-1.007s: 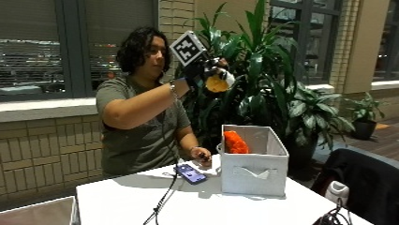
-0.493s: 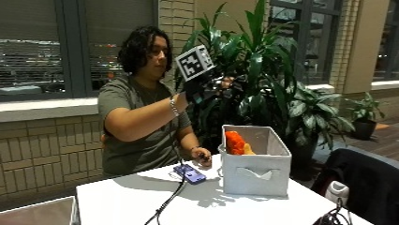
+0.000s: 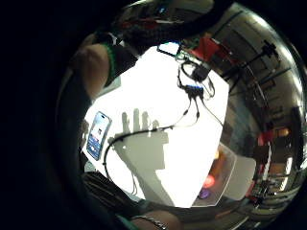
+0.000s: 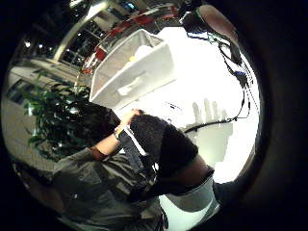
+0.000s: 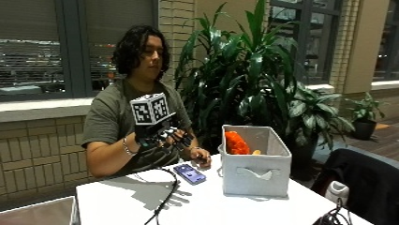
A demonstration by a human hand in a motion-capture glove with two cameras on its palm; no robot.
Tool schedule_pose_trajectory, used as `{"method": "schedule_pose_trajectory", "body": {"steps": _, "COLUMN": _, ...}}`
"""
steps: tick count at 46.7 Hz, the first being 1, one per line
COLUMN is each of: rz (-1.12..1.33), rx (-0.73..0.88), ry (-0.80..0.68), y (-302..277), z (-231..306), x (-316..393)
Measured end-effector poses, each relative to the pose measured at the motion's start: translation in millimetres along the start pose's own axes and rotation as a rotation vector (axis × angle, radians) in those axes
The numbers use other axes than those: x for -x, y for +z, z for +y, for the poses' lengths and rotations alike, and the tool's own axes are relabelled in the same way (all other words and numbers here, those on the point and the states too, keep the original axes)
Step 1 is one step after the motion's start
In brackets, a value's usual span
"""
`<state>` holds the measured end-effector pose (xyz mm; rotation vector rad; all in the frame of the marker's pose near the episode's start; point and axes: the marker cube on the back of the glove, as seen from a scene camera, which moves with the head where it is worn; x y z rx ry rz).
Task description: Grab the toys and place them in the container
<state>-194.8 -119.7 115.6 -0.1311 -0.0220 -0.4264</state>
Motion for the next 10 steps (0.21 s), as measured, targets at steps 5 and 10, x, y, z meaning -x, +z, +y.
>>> {"method": "schedule_pose_trajectory", "body": {"steps": 5, "rz": -0.033, "rx": -0.012, "ry": 0.032, "y": 11, "z": 1, "x": -12}}
{"method": "schedule_pose_trajectory", "body": {"steps": 10, "rz": -0.057, "rx": -0.056, "ry": 0.048, "y": 20, "z": -2, "x": -22}}
